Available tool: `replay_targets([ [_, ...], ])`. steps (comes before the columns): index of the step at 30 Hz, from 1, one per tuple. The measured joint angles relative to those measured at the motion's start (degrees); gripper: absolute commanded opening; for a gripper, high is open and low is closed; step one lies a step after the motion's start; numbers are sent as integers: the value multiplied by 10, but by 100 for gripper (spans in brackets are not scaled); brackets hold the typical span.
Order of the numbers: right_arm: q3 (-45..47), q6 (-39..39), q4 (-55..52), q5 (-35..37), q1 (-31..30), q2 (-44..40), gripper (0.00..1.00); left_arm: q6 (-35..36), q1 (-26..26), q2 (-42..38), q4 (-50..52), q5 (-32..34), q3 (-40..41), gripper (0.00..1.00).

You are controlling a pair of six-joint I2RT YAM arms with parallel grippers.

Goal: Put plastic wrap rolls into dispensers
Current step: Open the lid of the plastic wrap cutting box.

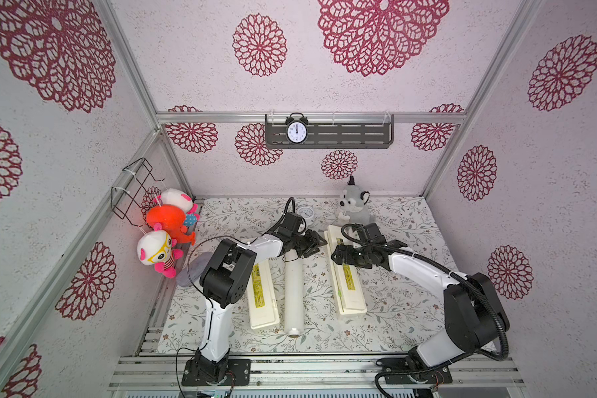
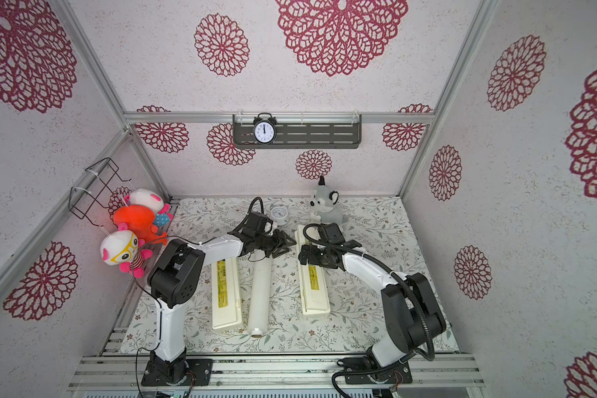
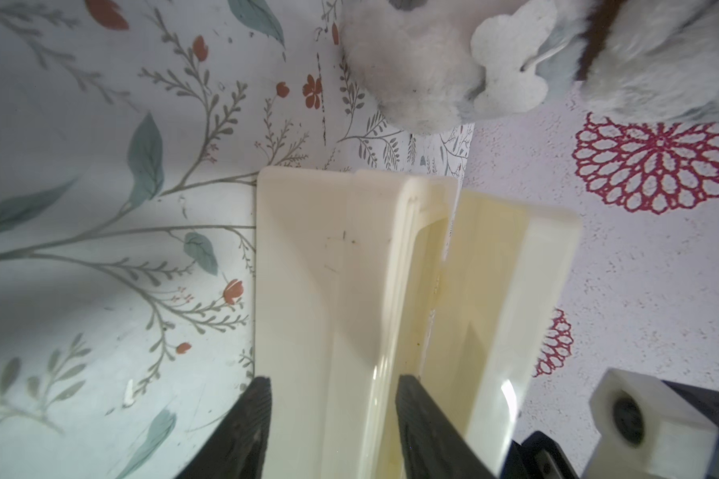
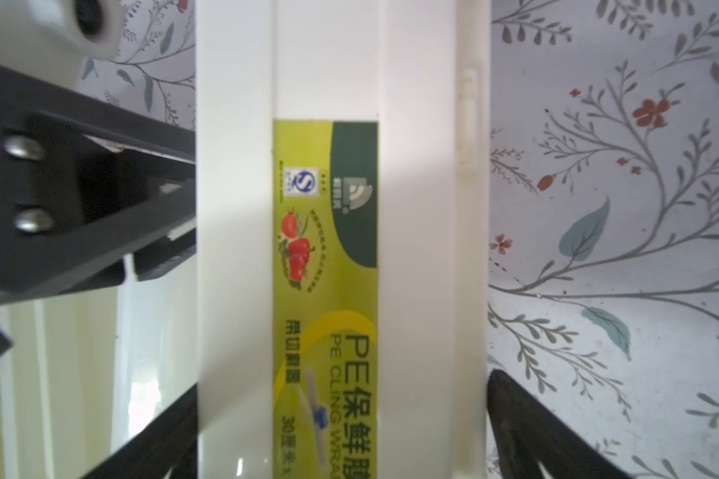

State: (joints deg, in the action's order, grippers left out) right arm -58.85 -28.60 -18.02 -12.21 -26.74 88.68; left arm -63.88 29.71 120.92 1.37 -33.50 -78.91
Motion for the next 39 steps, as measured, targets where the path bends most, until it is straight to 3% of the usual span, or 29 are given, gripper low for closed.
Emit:
replay_targets([
  [8,-1,-3,10,-21,0,-4,99,-9,11,24,-4,-11,-29,65],
  [22,-60,54,-94,73,-40,21,98,-7,20,24,-2,-20,-61,74],
  [39,80,26,-12,-123,166,-123,98,4,21,25,0,-20,-61,75],
])
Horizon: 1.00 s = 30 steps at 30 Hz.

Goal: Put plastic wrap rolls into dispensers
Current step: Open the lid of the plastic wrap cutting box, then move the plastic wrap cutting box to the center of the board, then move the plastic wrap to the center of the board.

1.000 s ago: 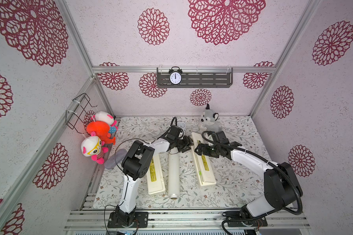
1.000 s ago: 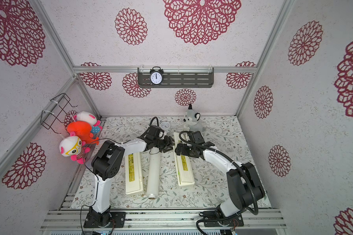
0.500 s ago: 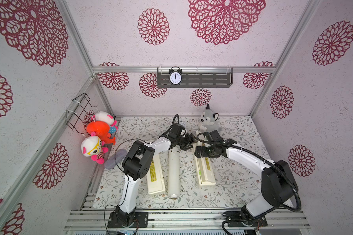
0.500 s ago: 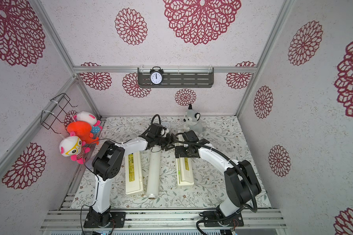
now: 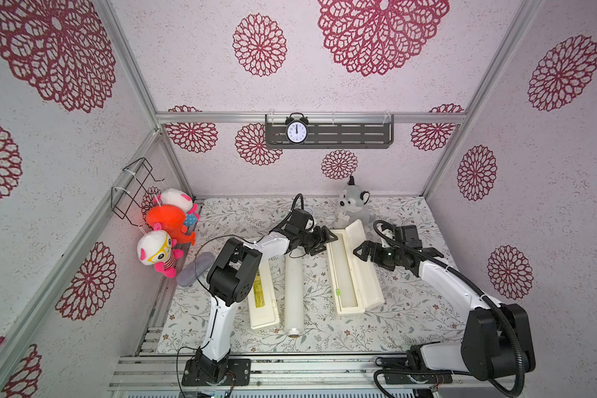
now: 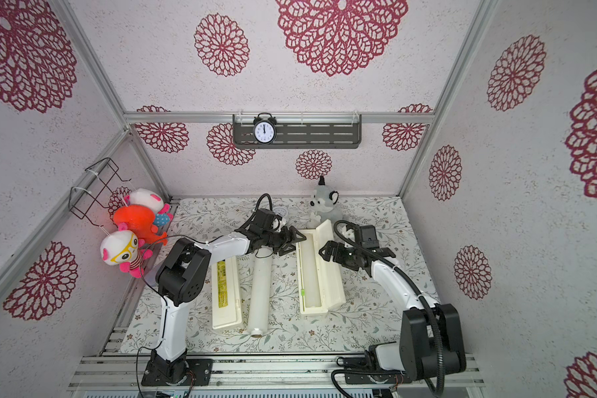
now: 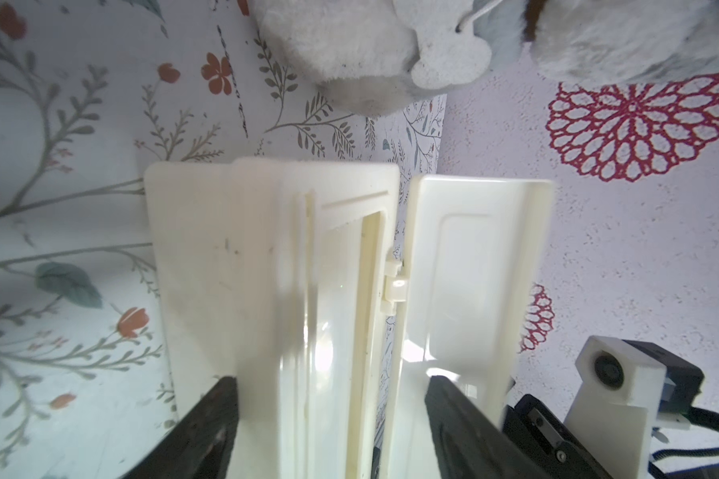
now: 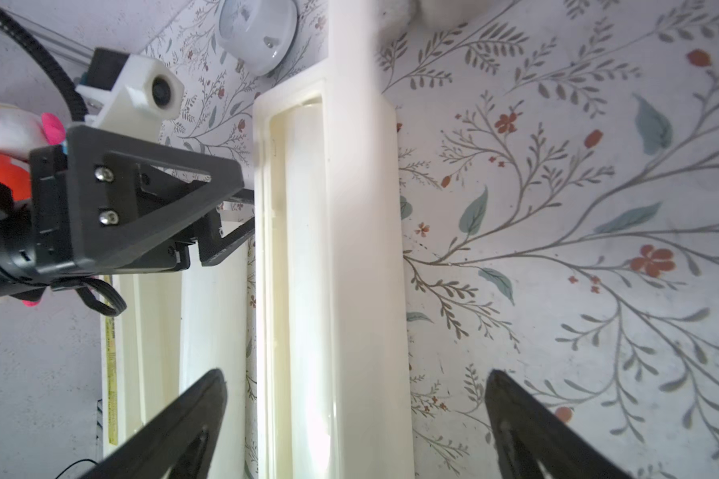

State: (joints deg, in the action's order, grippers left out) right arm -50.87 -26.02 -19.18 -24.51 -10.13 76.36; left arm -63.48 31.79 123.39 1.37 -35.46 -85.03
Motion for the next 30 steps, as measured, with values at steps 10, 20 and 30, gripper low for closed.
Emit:
replay_targets([
  [10,-37,13,-72,110,-6,-60,98,66,-7,-47,99,42,0,76],
  [20,-90,9,-89,212,-161,-12,98,155,-52,-240,238,153,42,79],
  [30,-144,-24,-38,246,-290,125,98,216,-152,-417,340,263,189,88],
])
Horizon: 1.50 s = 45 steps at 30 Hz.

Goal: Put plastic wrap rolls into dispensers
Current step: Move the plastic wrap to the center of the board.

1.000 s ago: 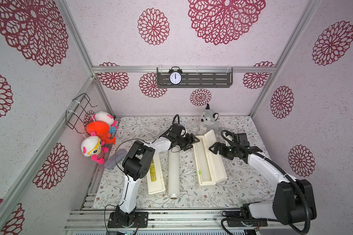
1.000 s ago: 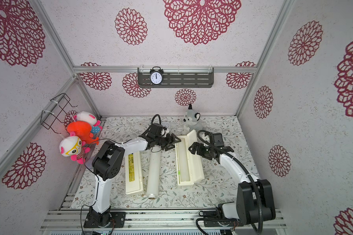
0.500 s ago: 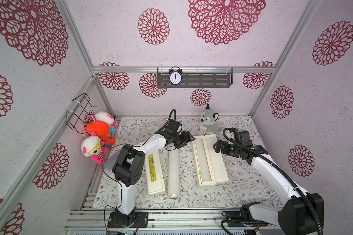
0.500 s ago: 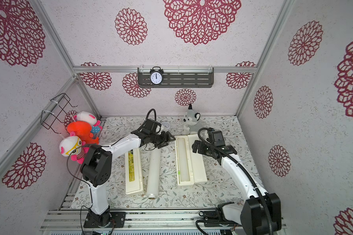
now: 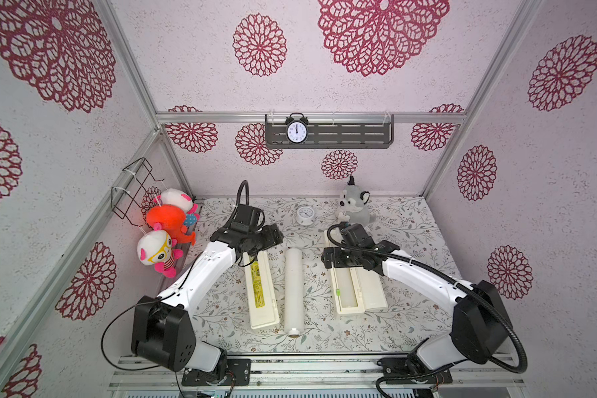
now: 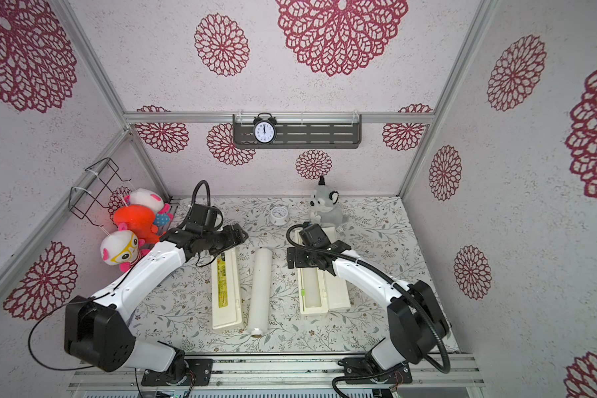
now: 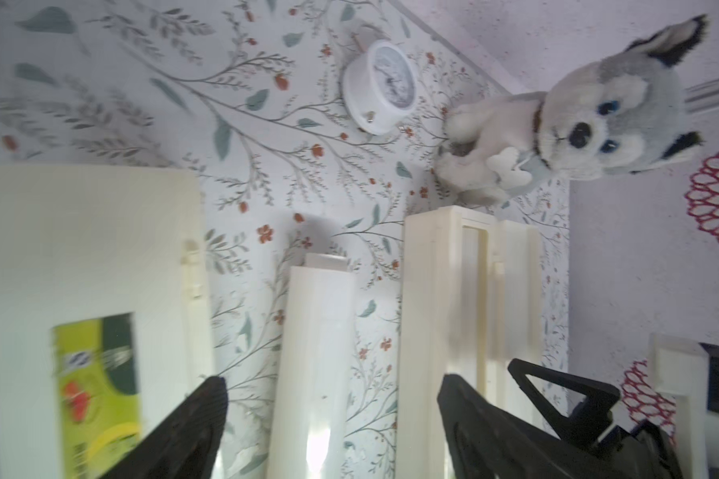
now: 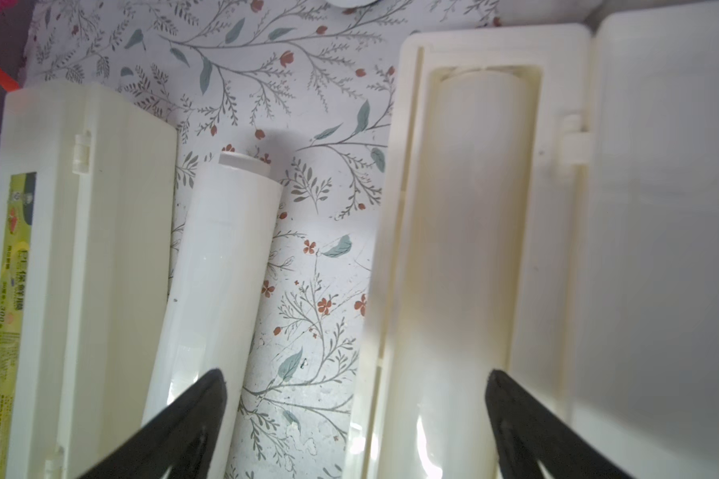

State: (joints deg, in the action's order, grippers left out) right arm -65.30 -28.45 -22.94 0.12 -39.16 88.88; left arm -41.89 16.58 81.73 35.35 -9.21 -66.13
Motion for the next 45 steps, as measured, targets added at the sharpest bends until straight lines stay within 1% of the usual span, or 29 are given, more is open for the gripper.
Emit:
replay_targets([
  [5,-56,-17,24,4,-37,84,98,17,-63,-31,20,12,60,92],
  [10,-101,-34,45,3,-56,161,99,24,-87,-40,14,9,107,97],
  [14,-138,-50,52,-3,-65,217,99,26,-96,-45,1,3,135,99],
  [19,-194,-52,47,-3,-74,265,99,25,-99,-45,-22,-14,155,100],
  [23,-239,-46,16,2,-83,304,99,22,-99,-40,-42,-23,167,100],
  [28,-300,-26,-41,18,-110,355,98,13,-99,-25,-61,-28,178,100],
  [32,-312,-11,-75,32,-128,366,93,11,-99,-20,-69,-32,180,99],
  [35,-312,-11,-91,46,-137,366,85,9,-99,-18,-73,-36,180,99],
  [39,-307,-11,-90,53,-135,362,77,7,-94,-10,-76,-38,180,99],
  [45,-279,0,-83,54,-123,345,67,1,-81,5,-87,-38,179,98],
])
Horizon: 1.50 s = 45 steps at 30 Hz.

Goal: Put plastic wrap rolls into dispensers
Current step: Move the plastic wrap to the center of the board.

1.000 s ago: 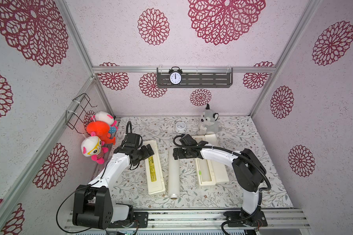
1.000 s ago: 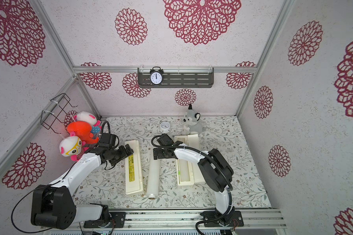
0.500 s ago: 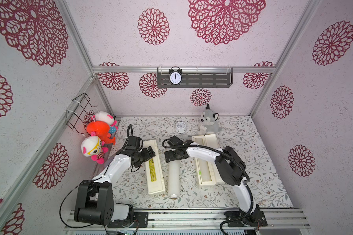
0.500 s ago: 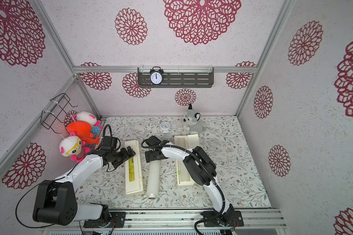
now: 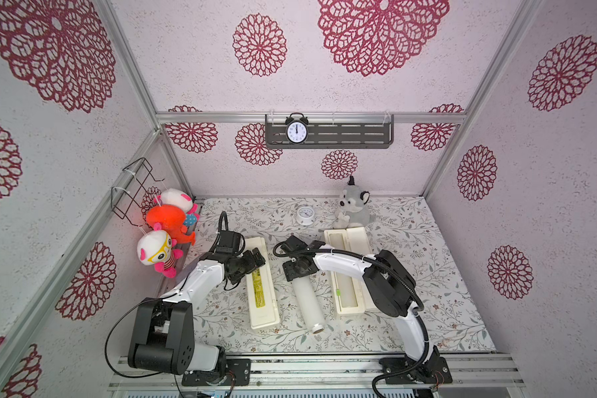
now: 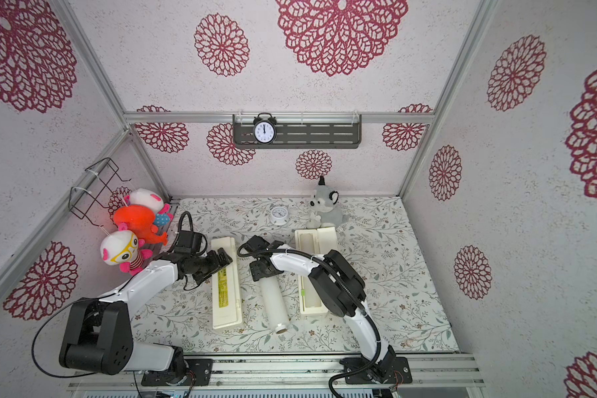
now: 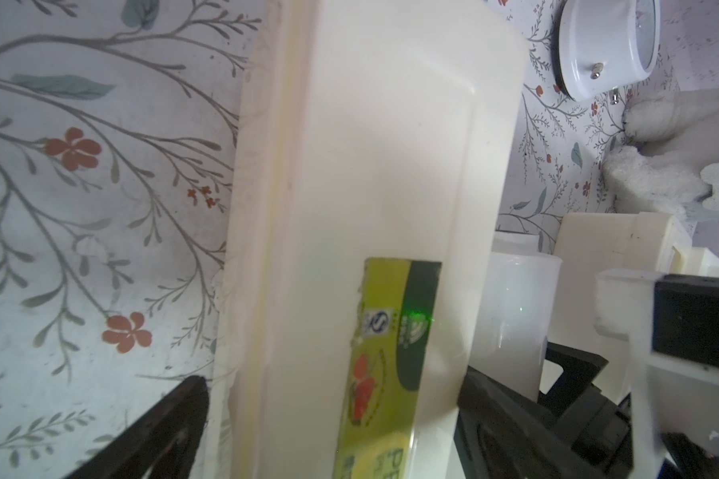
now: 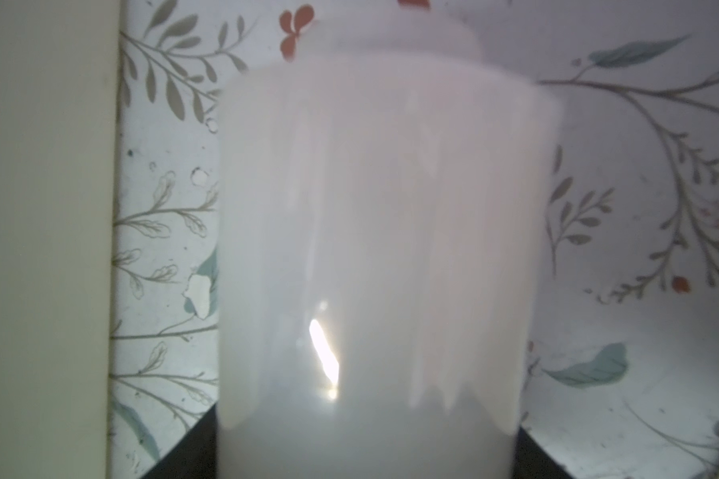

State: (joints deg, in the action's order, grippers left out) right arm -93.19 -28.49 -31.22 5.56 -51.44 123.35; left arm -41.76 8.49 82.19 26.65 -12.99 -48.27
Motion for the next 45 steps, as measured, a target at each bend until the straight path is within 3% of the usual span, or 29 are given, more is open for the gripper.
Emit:
replay_targets([
  [4,25,10,2,2,16,-17,61,-3,11,11,-11,0,-5,95],
  [10,51,15,5,2,51,-34,60,-12,30,36,-21,0,-20,89],
  [20,59,37,13,-4,80,-47,85,-60,47,56,-70,-7,-26,85],
  [33,58,59,9,2,92,-158,93,-68,51,66,-58,-43,-46,100],
  [40,54,61,-1,2,69,-163,98,-52,35,25,-35,-45,-61,99],
  [45,33,62,-5,-11,30,-161,99,-53,-15,-47,-33,-41,-27,92],
])
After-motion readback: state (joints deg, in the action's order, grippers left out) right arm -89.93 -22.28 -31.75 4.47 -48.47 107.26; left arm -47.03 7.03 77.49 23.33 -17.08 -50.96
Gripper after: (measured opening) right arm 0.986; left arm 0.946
